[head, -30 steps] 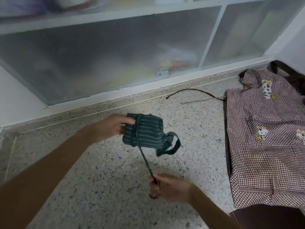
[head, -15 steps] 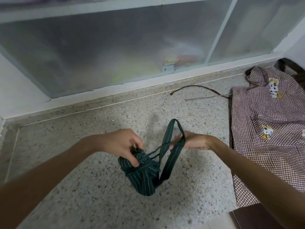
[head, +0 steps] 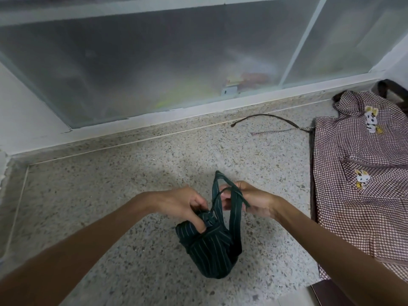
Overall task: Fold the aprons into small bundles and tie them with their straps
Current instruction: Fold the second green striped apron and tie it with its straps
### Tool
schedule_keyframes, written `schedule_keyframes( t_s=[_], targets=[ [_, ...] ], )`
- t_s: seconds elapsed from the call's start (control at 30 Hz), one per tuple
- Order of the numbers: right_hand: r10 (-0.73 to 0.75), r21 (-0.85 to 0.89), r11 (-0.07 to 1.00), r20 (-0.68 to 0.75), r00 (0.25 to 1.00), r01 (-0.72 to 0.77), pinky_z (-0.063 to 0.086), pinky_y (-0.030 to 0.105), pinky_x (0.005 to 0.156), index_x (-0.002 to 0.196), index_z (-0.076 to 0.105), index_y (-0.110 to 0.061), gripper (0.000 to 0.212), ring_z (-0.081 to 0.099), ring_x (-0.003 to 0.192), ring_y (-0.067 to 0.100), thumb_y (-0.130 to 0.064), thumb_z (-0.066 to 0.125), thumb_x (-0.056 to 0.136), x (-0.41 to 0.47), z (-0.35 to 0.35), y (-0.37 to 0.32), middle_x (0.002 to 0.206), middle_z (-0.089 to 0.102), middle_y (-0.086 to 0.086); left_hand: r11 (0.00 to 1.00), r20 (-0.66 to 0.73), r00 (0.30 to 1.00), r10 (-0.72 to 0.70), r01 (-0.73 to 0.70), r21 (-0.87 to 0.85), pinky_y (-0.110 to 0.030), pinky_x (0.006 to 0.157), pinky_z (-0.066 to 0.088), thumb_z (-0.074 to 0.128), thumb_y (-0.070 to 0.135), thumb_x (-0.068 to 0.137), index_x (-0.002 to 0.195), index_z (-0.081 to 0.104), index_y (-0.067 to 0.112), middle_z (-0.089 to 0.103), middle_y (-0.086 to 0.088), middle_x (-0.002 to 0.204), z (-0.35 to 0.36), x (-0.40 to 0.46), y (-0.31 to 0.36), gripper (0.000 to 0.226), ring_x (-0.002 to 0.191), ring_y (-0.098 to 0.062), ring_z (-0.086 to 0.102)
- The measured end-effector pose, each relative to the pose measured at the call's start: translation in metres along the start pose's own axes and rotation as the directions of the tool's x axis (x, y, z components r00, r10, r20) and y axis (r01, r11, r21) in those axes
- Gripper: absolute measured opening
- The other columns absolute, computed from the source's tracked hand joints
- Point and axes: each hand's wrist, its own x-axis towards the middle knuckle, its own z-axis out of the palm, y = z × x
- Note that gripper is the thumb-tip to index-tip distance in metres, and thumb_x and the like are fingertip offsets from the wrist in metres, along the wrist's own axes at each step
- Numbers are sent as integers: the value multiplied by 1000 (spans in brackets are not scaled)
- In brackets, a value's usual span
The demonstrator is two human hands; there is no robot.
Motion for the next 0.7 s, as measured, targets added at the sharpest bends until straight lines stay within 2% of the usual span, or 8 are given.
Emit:
schedule_keyframes(
  t_s=[0.13, 0.2, 0.3, 0.4, 0.5, 0.57, 0.63, 0.7],
  targets=[
    [302, 49, 951, 43, 952, -304, 57, 34, 74, 122, 51, 4, 34, 68, 82, 25, -19, 41, 99, -13, -17, 13, 93, 69, 16, 1000, -71, 997, -6, 6, -3, -38, 89, 52, 81, 21, 69, 83, 70, 20, 73, 0, 89, -6, -3, -9, 18, 90, -23, 68],
    [383, -140, 903, -168, 908, -407, 57, 35, 78, 121, 53, 2, 29, 68, 81, 24, -12, 39, 100, -18, -34, 16, 97, 68, 15, 999, -103, 995, -4, 8, 44, -44, 93, 49, 82, 25, 66, 80, 69, 23, 73, 3, 89, -11, -10, -14, 19, 91, -21, 67],
    [37, -437, 847, -518, 855, -302, 50, 26, 80, 120, 55, -9, 25, 60, 98, 21, -14, 43, 99, -17, -46, 9, 124, 59, 11, 992, -131, 991, -1, 17, 126, -40, 98, 44, 83, 29, 63, 71, 64, 36, 71, 11, 96, -14, -19, -12, 22, 99, -11, 63],
    [-211, -627, 779, -236, 948, 18, 29, 29, 104, 129, 51, -23, 35, 36, 128, 7, -19, 53, 95, -24, -21, -21, 138, 43, -8, 982, -149, 989, -13, 40, 182, -35, 100, 42, 83, 30, 63, 68, 59, 41, 68, 13, 102, -14, -19, -7, 27, 104, -6, 58],
    [79, -810, 584, 116, 990, 48, 19, 29, 110, 146, 27, -30, 68, 22, 133, 3, -22, 63, 89, -17, 21, -40, 146, 26, -16, 983, -99, 995, 1, 17, 184, -38, 97, 45, 83, 28, 64, 72, 64, 34, 71, 9, 95, -15, -16, -2, 22, 99, -14, 63],
    [196, -872, 486, 174, 965, 59, 31, 35, 111, 140, 38, -22, 52, 41, 126, 12, -20, 59, 92, -8, 36, -42, 139, 44, -5, 985, -69, 998, 9, 3, 175, -39, 95, 48, 83, 26, 64, 73, 65, 32, 72, 8, 90, -16, -14, 1, 20, 95, -17, 65],
    [227, -867, 495, 191, 955, 56, 49, 31, 90, 119, 55, -11, 24, 58, 90, 12, -20, 47, 98, -3, 40, -46, 101, 61, 0, 987, -62, 998, -2, 11, 159, -38, 90, 51, 83, 25, 64, 74, 68, 30, 73, 4, 87, -18, -14, 3, 19, 90, -20, 66],
    [264, -864, 504, 146, 953, -8, 45, 16, 59, 100, 55, -10, 24, 47, 63, 8, -24, 36, 102, -4, 38, -54, 77, 49, -2, 992, -84, 994, -68, 76, 104, -32, 80, 54, 82, 21, 65, 79, 71, 19, 73, 0, 84, -21, -13, 4, 18, 81, -18, 68]
  ],
)
